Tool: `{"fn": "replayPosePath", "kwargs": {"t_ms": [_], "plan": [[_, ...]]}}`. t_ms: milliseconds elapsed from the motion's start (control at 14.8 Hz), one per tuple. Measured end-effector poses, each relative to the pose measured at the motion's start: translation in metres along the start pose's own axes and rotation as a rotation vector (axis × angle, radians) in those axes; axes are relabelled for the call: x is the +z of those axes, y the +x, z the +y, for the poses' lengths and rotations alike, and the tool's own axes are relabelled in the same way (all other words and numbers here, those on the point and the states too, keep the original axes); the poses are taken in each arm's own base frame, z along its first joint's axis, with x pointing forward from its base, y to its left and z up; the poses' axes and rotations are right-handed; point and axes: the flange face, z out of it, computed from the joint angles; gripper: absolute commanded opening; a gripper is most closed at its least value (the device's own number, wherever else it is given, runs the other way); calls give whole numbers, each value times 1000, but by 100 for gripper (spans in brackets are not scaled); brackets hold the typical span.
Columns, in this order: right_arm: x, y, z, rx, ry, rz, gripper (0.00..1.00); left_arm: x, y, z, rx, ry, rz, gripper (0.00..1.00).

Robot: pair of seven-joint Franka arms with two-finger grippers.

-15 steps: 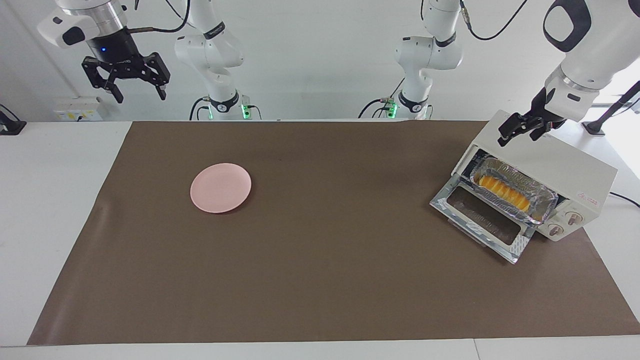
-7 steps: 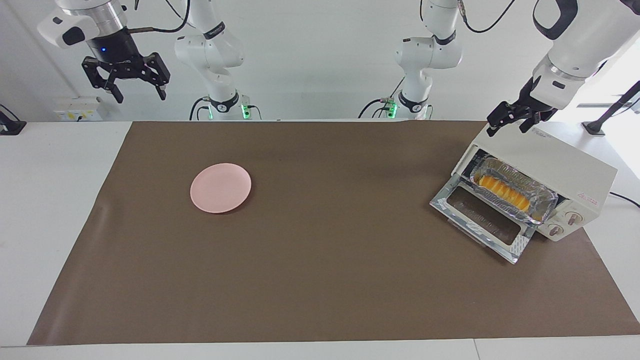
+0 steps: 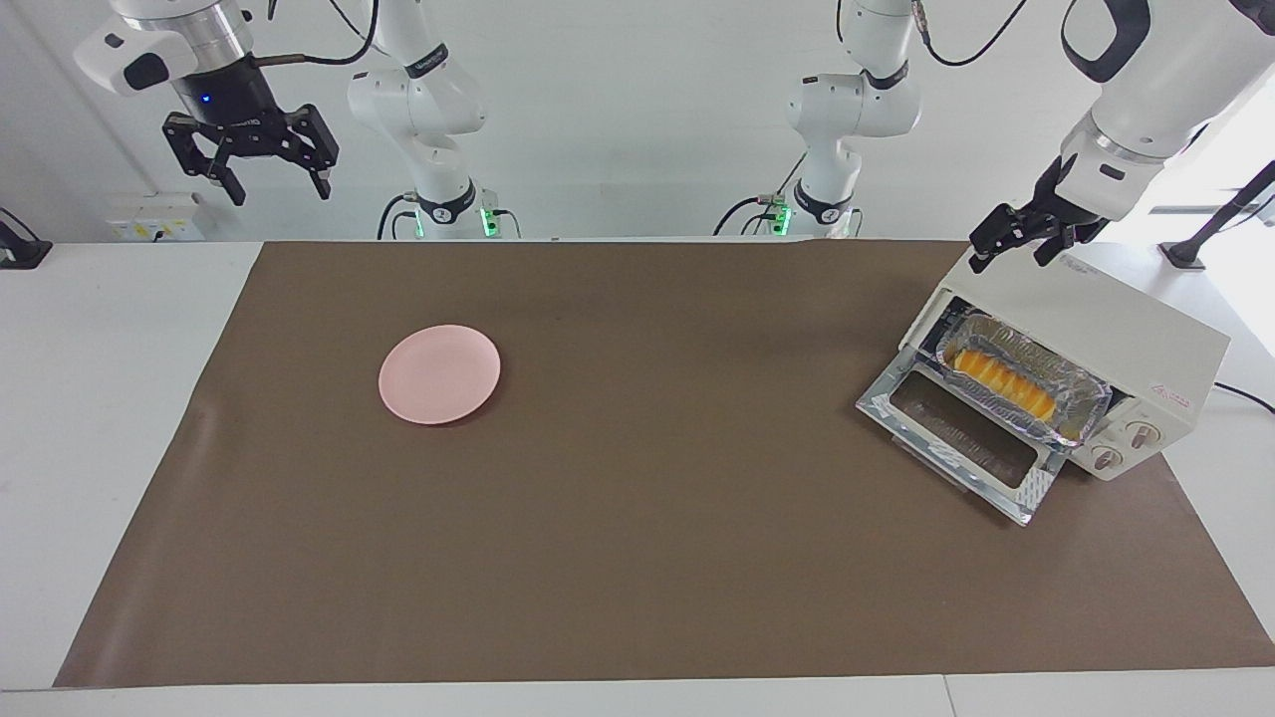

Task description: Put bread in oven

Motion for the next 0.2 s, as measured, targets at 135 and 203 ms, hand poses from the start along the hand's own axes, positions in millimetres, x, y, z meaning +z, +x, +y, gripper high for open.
{"fn": "replayPosePath", "kwargs": {"t_ms": [135, 203], "plan": [[0, 0, 0, 0, 0, 0, 100, 0, 0, 10, 20, 1, 7, 100], [0, 0, 0, 0, 0, 0, 100, 0, 0, 14, 27, 2, 10, 100]]}}
